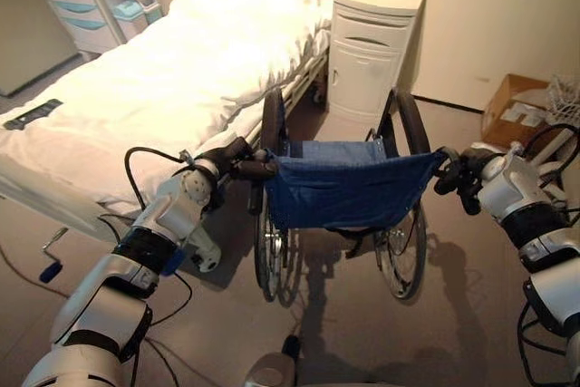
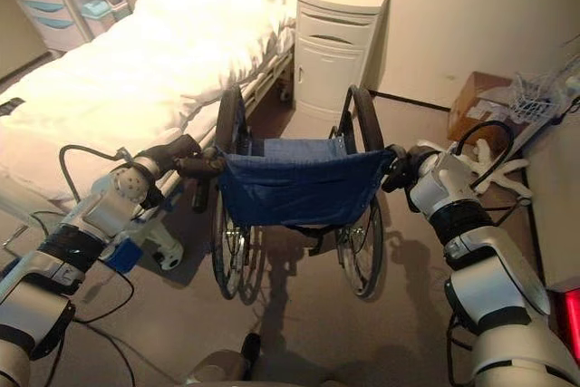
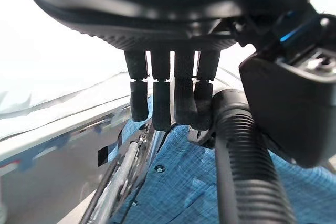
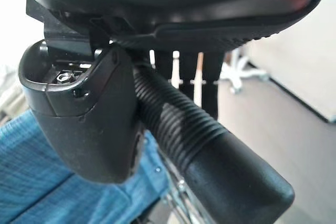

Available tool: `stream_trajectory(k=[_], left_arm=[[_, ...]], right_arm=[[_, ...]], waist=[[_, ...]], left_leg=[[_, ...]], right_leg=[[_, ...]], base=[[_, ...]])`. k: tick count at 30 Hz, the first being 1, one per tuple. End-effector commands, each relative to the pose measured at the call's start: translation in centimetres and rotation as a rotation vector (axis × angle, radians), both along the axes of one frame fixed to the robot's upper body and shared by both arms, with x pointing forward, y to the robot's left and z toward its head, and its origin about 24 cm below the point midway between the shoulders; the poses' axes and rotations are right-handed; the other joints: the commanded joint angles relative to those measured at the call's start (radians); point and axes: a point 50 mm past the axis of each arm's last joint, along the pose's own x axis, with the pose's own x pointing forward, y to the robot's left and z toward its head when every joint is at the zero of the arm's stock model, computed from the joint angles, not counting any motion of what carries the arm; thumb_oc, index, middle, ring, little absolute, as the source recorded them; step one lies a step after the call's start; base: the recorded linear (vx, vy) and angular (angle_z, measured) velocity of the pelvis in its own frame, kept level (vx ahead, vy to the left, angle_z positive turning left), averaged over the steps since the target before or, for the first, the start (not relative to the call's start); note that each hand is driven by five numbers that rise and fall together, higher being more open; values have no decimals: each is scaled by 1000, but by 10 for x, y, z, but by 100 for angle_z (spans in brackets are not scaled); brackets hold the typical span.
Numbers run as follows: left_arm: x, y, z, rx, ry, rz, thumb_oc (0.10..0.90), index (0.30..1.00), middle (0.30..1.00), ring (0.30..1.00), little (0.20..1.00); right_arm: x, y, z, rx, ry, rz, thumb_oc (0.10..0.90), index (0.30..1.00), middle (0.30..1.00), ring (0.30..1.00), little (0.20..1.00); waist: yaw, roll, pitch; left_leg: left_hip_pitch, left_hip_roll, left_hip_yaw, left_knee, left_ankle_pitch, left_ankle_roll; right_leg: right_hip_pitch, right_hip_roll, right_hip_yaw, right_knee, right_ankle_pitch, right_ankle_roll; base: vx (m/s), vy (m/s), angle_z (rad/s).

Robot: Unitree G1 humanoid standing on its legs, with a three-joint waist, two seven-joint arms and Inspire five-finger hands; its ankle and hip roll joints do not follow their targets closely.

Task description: Push the wheelchair next to the bed

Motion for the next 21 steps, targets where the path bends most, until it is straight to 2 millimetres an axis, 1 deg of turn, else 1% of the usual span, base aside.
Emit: stream_trajectory(k=[1, 5, 8, 11, 13, 14, 18, 21], left_arm=[[0, 48, -3, 190, 43, 207, 400, 300, 300, 300, 300], [-1, 47, -5, 196, 39, 212, 400, 300, 300, 300, 300], [-2, 46, -9, 195, 30, 225, 400, 300, 300, 300, 300], [-4, 50, -8, 213, 35, 237, 400, 300, 300, 300, 300], [-5, 56, -7, 209, 37, 255, 400, 300, 300, 300, 300], [-7, 59, -9, 196, 31, 269, 400, 300, 300, 300, 300], [-9, 59, -12, 200, 23, 287, 400, 300, 300, 300, 300], [-7, 57, -9, 208, -2, 284, 400, 300, 300, 300, 300]], right_arm=[[10, 79, 1, 20, -3, 401, 400, 300, 300, 300, 300], [11, 87, 2, 36, -14, 407, 400, 300, 300, 300, 300], [10, 94, -3, 96, 24, 396, 400, 300, 300, 300, 300], [8, 105, -6, 178, 51, 408, 400, 300, 300, 300, 300], [8, 109, -3, 162, 29, 430, 400, 300, 300, 300, 300], [9, 110, 0, 127, 3, 442, 400, 300, 300, 300, 300], [12, 111, 8, 68, -44, 442, 400, 300, 300, 300, 300], [15, 110, 13, 65, -62, 420, 400, 300, 300, 300, 300]], waist=[[17, 7, 49], [29, 3, 41], [33, 0, 33], [38, -6, 30], [39, -9, 28], [43, -7, 24], [53, -9, 18], [61, -14, 17]], left_leg=[[18, -7, 6, -2, -33, -22], [29, -15, 23, -20, -36, -16], [42, -17, 43, -36, -39, -8], [51, -20, 58, -42, -44, -5], [61, -22, 68, -49, -47, -2], [70, -21, 77, -54, -48, -1], [78, -20, 94, -51, -55, 3], [76, -22, 95, -50, -59, 5]], right_leg=[[47, -71, -11, -18, 228, 66], [45, -88, -27, -32, 279, 75], [46, -99, -38, -37, 308, 80], [49, -108, -51, -43, 333, 86], [45, -115, -66, -42, 353, 92], [47, -118, -78, -44, 359, 94], [53, -125, -96, -50, 365, 94], [59, -133, -101, -54, 371, 97]], base=[[53, 112, -36], [74, 81, -29], [88, 77, -7], [64, 50, -10], [74, 74, -21], [80, 85, -24], [68, 61, -23], [63, 18, -14]])
